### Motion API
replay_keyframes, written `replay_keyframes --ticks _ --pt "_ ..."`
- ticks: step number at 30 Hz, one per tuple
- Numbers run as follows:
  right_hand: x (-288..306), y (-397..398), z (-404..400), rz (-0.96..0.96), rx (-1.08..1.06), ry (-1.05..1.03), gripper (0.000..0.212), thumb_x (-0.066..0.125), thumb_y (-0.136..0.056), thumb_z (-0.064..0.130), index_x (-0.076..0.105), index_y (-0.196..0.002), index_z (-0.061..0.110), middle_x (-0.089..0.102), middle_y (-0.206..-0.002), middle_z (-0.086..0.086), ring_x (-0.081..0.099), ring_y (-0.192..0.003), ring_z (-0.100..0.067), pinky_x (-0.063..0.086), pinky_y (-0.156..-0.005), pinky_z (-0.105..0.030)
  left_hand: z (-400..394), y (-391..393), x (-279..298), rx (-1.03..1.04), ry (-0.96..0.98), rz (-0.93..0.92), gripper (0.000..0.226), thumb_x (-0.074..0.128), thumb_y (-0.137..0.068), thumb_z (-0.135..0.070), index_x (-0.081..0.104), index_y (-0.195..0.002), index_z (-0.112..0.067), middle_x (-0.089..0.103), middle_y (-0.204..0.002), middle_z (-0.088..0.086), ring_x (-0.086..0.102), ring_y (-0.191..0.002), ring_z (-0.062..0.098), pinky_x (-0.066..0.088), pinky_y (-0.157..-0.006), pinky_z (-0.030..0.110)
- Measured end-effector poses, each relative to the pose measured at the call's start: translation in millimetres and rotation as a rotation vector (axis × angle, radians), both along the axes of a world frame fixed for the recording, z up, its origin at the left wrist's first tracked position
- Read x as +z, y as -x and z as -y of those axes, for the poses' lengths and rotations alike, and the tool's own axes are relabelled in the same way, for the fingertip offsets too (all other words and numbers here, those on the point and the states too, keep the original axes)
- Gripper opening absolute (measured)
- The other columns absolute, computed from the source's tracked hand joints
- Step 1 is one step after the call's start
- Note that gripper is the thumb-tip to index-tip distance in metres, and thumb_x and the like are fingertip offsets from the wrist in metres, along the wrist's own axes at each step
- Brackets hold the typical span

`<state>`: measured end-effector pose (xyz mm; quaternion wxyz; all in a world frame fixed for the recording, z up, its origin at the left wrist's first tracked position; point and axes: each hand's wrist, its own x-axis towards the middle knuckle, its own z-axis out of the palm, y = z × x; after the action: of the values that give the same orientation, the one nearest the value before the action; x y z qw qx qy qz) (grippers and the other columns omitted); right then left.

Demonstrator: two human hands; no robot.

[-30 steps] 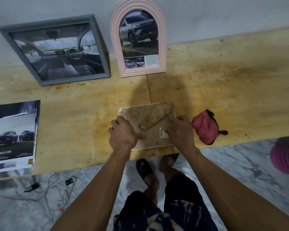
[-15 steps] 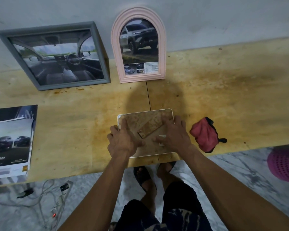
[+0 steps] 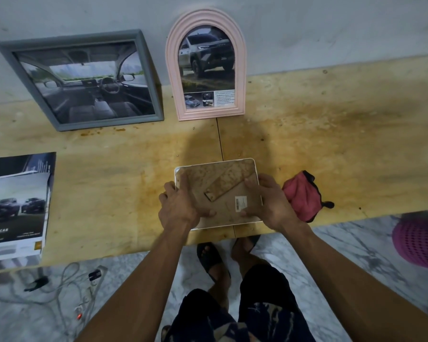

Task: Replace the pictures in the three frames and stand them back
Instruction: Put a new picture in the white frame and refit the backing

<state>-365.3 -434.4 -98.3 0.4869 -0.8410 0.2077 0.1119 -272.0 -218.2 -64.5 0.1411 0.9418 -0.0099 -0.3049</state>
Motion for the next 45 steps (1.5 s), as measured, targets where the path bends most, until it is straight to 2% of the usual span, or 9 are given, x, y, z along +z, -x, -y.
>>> replay_keyframes --ticks 8,10,14,20,25,30,33,37,45 --pt "1.2 0.8 -1.8 -0.039 -0.038 -0.036 0.084 0.091 -0.061 0.011 0.052 -0.135 0.015 0.037 -0.133 0.006 0.049 -0.121 -0.017 0.055 -0.075 -0.018 -2.4 2.4 -2.3 0.009 0.007 0.012 0.129 0.091 -0.051 -0.060 0.012 -0.151 -0.040 0.034 -0.131 0.004 0.040 -0.120 0.031 0.041 -0.067 0.040" --pt "10.5 -1.8 -11.1 -0.077 0.021 0.155 0.080 0.087 -0.066 0.018 0.048 -0.135 0.023 0.026 -0.144 0.002 0.039 -0.128 -0.022 0.055 -0.085 -0.034 -4.7 4.8 -2.4 0.082 0.045 0.036 0.122 0.092 -0.053 -0.057 0.017 -0.149 -0.037 0.039 -0.130 0.003 0.044 -0.120 0.031 0.042 -0.067 0.041" --pt "12.6 1.3 -29.2 -0.026 0.063 0.338 0.073 0.073 -0.077 0.032 0.036 -0.139 0.029 0.022 -0.152 -0.002 0.030 -0.134 -0.032 0.047 -0.098 -0.048 -12.7 10.4 -6.5 0.339 0.069 0.049 0.075 0.081 -0.069 -0.054 0.049 -0.128 -0.021 0.055 -0.122 0.006 0.057 -0.111 0.033 0.053 -0.080 0.044" --pt "7.8 10.0 -38.6 -0.074 0.165 0.388 0.079 0.065 -0.080 0.053 0.030 -0.146 0.028 0.004 -0.161 -0.006 0.009 -0.142 -0.035 0.029 -0.108 -0.046 -15.6 11.5 -3.6 0.582 0.273 -0.037 0.023 0.062 -0.088 -0.035 0.068 -0.097 -0.014 0.070 -0.092 0.003 0.062 -0.070 0.019 0.044 -0.056 0.024" --pt "8.4 8.6 -24.5 -0.141 0.313 0.350 0.107 0.049 -0.064 0.083 0.016 -0.152 0.032 -0.002 -0.164 -0.003 -0.002 -0.150 -0.030 0.020 -0.115 -0.048 -21.8 -3.9 19.1 0.680 0.353 -0.061 0.009 0.057 -0.090 -0.022 0.066 -0.087 -0.020 0.071 -0.095 0.010 0.070 -0.088 0.036 0.057 -0.068 0.034" --pt "37.6 5.2 -30.2 0.312 0.428 0.609 0.054 0.056 -0.082 0.062 0.061 -0.124 0.029 0.052 -0.141 -0.006 0.047 -0.128 -0.031 0.045 -0.100 -0.048 -26.5 -22.2 41.6 0.759 0.469 -0.102 0.016 0.071 -0.079 -0.023 0.072 -0.076 -0.007 0.072 -0.083 0.017 0.071 -0.075 0.035 0.062 -0.066 0.052" --pt "51.7 2.8 -38.3 0.506 0.503 0.649 0.042 0.048 -0.091 0.040 0.062 -0.126 0.022 0.063 -0.129 -0.004 0.059 -0.114 -0.029 0.052 -0.091 -0.046 -24.4 -28.8 60.4 0.862 0.561 -0.144 0.022 0.078 -0.080 -0.019 0.066 -0.083 0.000 0.066 -0.078 0.015 0.061 -0.059 0.027 0.053 -0.050 0.031" --pt "73.9 -3.9 -44.8 0.610 0.364 0.638 0.041 0.044 -0.092 0.030 0.065 -0.123 0.015 0.068 -0.120 -0.006 0.064 -0.106 -0.029 0.057 -0.075 -0.039 -18.8 -29.8 82.6 0.906 0.738 -0.092 0.030 0.076 -0.086 -0.032 0.068 -0.088 -0.003 0.065 -0.078 0.012 0.056 -0.059 0.023 0.041 -0.039 0.021" --pt "116.0 -27.3 -35.7 0.494 -0.351 0.010 0.027 0.048 -0.103 0.023 0.063 -0.124 0.015 0.068 -0.096 -0.002 0.066 -0.081 -0.017 0.057 -0.062 -0.035 -14.5 -16.5 86.9 0.745 0.830 -0.051 0.032 0.048 -0.102 -0.044 0.058 -0.122 -0.022 0.062 -0.110 0.003 0.061 -0.096 0.022 0.055 -0.068 0.037"
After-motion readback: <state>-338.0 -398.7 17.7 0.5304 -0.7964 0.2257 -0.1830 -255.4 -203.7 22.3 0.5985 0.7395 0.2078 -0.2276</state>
